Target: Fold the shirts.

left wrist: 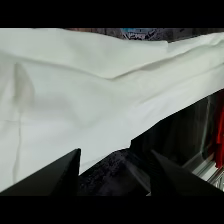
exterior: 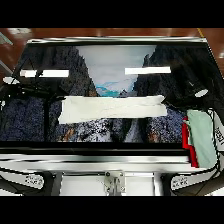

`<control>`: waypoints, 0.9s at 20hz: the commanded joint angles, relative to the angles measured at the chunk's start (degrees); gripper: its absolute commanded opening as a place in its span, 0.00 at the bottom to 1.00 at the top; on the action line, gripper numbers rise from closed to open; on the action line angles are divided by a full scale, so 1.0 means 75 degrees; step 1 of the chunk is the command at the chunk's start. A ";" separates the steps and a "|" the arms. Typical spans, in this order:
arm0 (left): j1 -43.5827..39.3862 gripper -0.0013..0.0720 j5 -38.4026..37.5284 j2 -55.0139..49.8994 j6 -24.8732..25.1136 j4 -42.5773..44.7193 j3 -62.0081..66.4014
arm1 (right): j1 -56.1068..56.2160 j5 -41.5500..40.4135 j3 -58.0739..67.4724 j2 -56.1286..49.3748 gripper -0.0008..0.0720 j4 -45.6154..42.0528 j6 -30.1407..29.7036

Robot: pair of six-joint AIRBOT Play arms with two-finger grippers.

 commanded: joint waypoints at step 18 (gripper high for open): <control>-0.1201 0.06 0.1040 0.0187 -0.0484 -0.0003 0.0023 | 0.0647 0.1107 0.0172 0.1853 0.09 0.0723 -0.0659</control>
